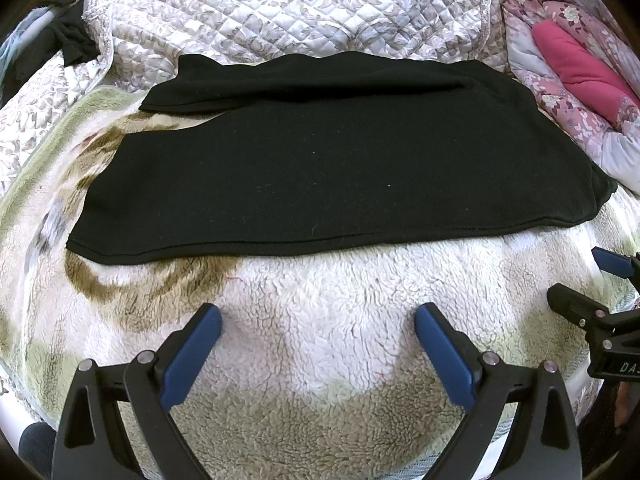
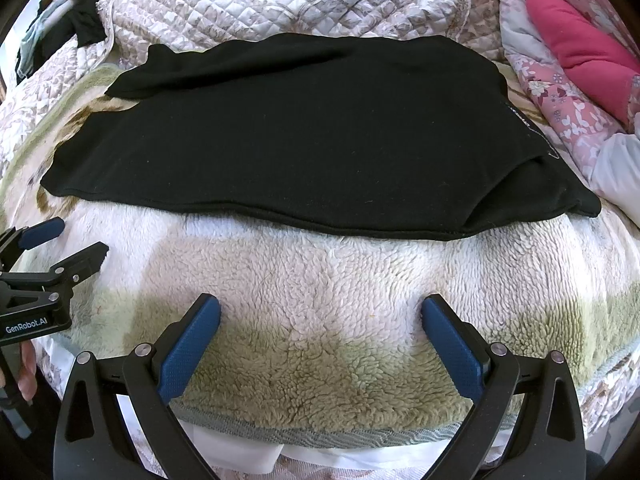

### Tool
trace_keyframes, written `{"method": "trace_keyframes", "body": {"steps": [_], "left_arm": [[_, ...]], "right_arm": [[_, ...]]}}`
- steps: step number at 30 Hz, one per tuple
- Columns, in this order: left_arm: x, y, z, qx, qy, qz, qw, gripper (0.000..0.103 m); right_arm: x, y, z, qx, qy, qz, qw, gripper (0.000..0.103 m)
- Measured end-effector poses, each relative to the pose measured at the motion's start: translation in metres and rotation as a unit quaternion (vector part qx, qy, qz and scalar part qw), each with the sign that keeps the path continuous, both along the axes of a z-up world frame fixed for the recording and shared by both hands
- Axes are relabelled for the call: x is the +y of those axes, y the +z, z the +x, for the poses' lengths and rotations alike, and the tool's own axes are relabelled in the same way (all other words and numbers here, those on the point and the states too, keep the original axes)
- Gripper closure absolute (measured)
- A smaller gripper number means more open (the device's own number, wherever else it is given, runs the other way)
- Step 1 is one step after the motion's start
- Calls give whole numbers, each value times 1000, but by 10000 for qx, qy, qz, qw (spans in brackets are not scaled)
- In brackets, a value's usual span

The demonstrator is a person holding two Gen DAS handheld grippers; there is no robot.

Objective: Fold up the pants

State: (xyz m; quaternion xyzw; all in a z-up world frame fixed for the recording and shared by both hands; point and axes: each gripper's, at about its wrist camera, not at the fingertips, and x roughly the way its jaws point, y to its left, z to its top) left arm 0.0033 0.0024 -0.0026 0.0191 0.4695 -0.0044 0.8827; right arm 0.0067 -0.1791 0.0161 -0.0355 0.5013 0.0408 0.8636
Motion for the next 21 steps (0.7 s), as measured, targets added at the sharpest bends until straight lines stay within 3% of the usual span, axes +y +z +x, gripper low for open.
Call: {"method": "trace_keyframes", "body": {"steps": [21], "left_arm": [[-2, 1, 0, -18, -3, 15, 10000, 3]], "right_arm": [[-1, -1, 0, 32, 3, -6, 10000, 2]]}}
